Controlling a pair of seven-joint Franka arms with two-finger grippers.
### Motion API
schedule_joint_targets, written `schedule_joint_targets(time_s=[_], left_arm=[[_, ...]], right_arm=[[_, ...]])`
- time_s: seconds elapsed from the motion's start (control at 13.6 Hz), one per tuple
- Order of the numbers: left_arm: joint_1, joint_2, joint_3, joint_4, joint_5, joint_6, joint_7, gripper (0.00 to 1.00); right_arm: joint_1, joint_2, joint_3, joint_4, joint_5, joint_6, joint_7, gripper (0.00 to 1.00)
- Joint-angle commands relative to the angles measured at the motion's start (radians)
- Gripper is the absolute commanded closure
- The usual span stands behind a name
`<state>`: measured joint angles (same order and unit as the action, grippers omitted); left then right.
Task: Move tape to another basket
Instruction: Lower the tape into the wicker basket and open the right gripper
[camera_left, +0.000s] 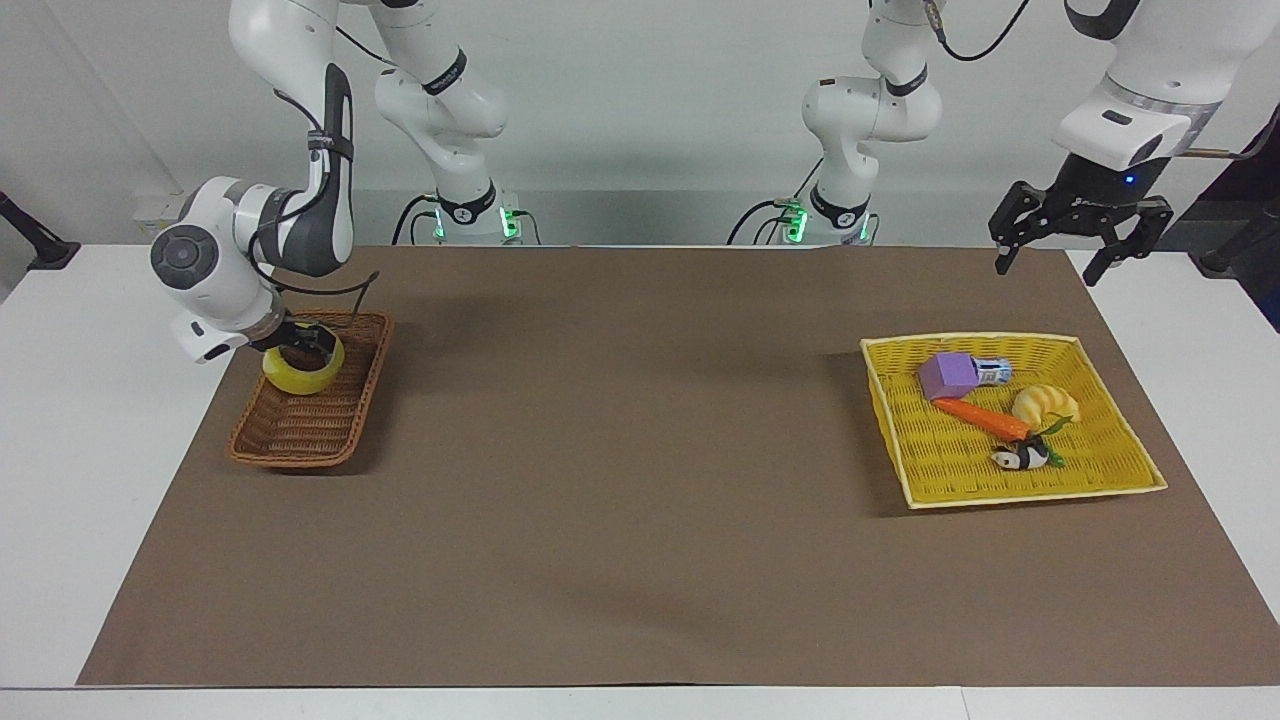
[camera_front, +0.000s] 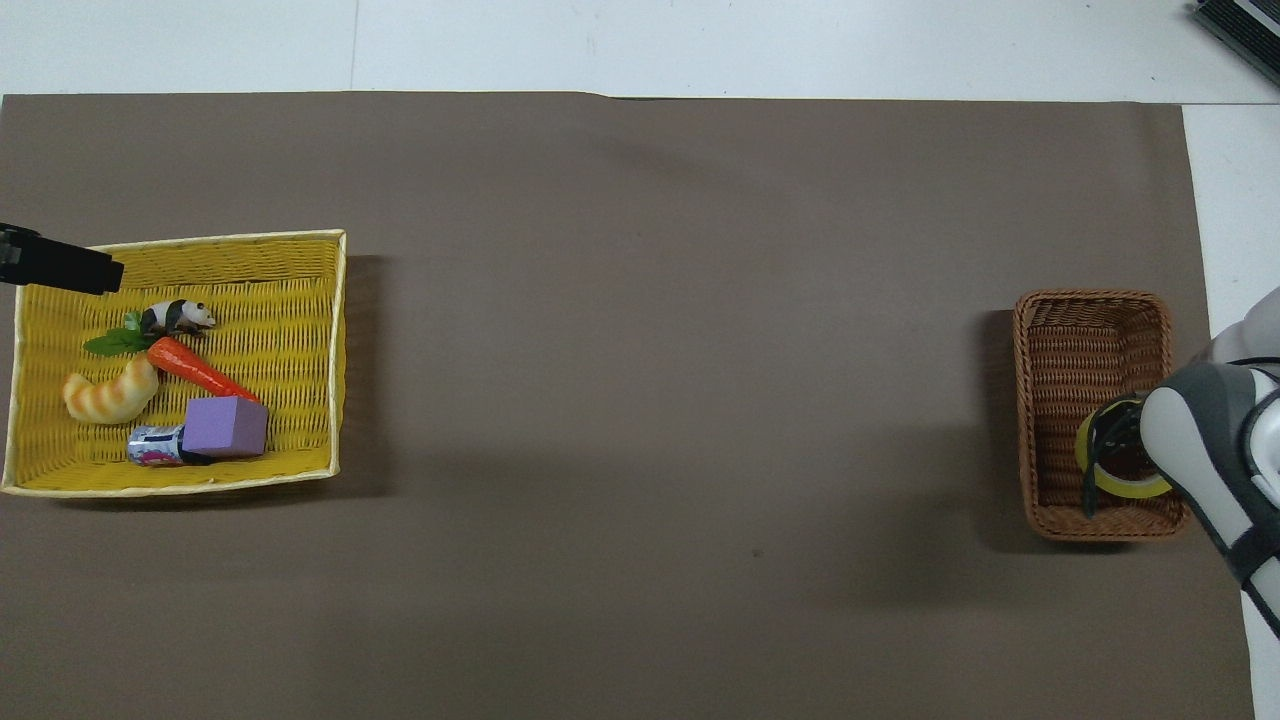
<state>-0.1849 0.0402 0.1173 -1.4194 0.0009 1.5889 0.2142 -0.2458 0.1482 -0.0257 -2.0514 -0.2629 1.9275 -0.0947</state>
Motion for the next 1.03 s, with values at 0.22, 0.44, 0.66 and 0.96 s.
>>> schedule_joint_targets(time_s=[0.22,0.44,0.66,0.96], left_arm=[[0.007,0.001,-0.007,0.016,0.019,-0.020,0.011,0.00],[0.007,0.001,-0.007,0.016,0.019,-0.020,0.011,0.00],[0.007,0.000,-0.007,0.016,0.019,-0.020,0.011,0.00],[0.007,0.000,-0.007,0.016,0.019,-0.020,0.011,0.00]], right_arm=[[0.039,-0.035,0.020,0.075,-0.068,-0.061,0.007,0.00],[0.077,-0.016,0.021,0.138,-0.039,-0.056,0.062,0.00],[0.125,-0.007,0.021,0.171,0.007,-0.045,0.110,0.00],[0.160,0.008,0.026,0.209,0.079,-0.045,0.196,0.00]])
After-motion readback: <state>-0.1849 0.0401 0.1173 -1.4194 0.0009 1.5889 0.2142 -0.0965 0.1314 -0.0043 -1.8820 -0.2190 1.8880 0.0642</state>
